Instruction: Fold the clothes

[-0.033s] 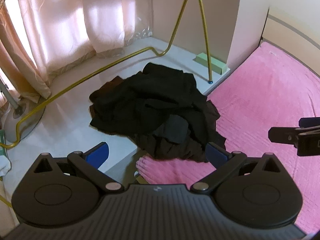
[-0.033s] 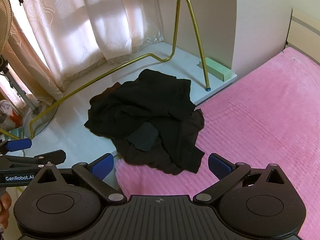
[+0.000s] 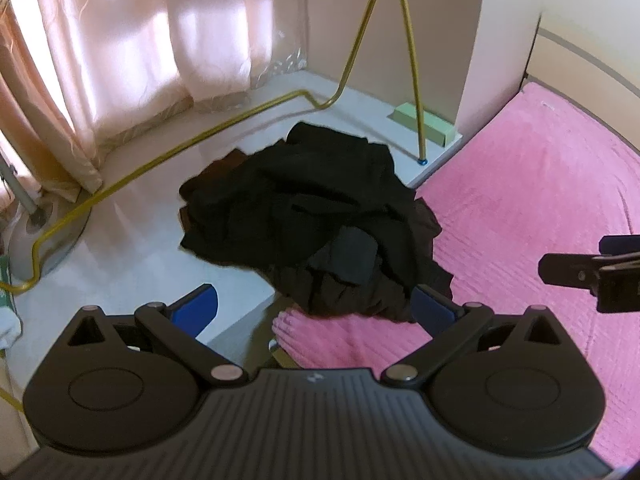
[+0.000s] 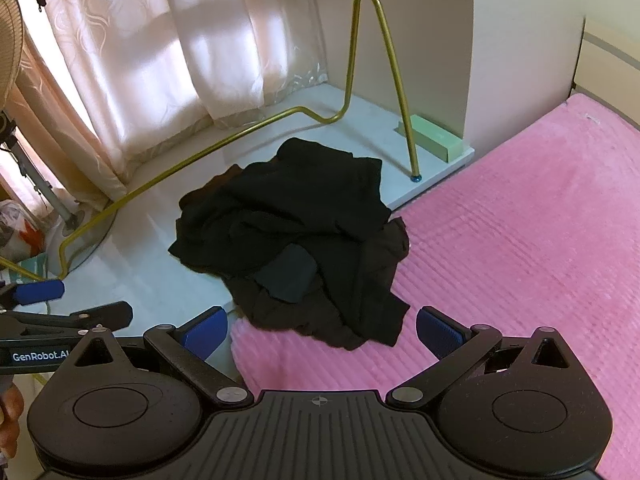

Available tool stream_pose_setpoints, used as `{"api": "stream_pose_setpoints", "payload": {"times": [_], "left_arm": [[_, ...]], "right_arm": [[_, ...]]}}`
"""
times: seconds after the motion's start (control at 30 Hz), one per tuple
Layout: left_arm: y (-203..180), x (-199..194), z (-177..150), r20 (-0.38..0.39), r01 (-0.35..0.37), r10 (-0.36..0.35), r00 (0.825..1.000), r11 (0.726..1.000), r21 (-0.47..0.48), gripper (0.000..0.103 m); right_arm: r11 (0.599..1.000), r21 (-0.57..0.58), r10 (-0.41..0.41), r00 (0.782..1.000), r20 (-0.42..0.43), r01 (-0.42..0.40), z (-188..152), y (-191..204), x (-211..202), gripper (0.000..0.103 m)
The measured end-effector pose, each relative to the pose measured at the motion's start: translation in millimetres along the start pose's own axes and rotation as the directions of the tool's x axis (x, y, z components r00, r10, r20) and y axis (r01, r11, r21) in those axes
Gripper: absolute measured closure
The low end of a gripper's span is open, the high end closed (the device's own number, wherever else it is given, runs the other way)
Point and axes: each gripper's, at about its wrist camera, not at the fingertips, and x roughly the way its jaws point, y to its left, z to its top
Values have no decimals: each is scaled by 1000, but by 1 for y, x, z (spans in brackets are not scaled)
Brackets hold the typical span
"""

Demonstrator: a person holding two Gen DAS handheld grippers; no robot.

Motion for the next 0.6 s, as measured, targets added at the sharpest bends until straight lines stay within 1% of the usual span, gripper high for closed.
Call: {"api": "stream_pose_setpoints", "payload": {"times": [0.17, 0.27, 0.3, 0.37, 0.43, 0.6], "left_arm": [[7, -7, -7, 1, 28, -28, 1000, 999, -17, 2], [12, -11, -12, 2, 46, -45, 999, 999, -28, 2], [12, -10, -10, -7, 44, -44, 999, 999, -28, 2], [6, 1, 3, -49, 20, -21, 999, 1000, -21, 2], [2, 11, 6, -70, 9, -10, 997, 1000, -15, 2], [3, 11, 1, -72, 35, -35, 997, 999, -11, 2]], "right_arm": [[1000, 3, 0, 1000, 9, 0, -3, 4, 0, 0], [1000, 11, 20, 1000, -14, -20, -1, 2, 5, 0], [1000, 6, 17, 1000, -14, -17, -1, 5, 4, 0], [999, 15, 34, 999, -20, -34, 0, -3, 7, 0], [999, 13, 38, 999, -31, -37, 6, -4, 11, 0], [999, 12, 40, 999, -33, -39, 6, -2, 13, 0]]}}
